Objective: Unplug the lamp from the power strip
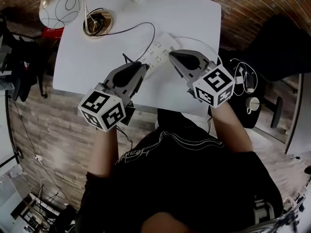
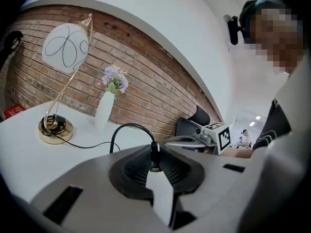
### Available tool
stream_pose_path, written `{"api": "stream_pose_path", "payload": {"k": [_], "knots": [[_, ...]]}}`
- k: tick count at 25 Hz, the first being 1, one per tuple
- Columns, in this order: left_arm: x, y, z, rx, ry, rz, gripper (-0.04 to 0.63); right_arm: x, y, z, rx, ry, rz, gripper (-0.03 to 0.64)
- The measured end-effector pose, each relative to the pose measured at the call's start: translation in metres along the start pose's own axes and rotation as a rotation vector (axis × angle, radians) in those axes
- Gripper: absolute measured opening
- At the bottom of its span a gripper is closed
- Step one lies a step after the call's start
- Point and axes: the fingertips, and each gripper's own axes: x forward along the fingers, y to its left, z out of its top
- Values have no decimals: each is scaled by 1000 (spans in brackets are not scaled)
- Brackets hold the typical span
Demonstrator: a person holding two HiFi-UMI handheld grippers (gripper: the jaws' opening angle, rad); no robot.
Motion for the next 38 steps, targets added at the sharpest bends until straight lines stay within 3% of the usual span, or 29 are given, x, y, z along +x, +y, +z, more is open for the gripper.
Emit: {"api": "stream_pose_path", "payload": {"k": [6,14,20,29,38], "knots": [[-41,-32,10,48,-46,5,48,-42,34,30,-60,-48,-27,-3],[-88,-68,11,36,-104,32,48,-93,93,49,-5,-141,25,-3],[-108,-103,15,80,-122,7,48,-117,129,56,9,-173,82,-3],[-121,-120,16,122,-130,3,48,-124,146,54,-61,-138,70,-3],[-124,-123,13,130,-131,7,48,-124,150,48,-44,-137,69,-3]]}}
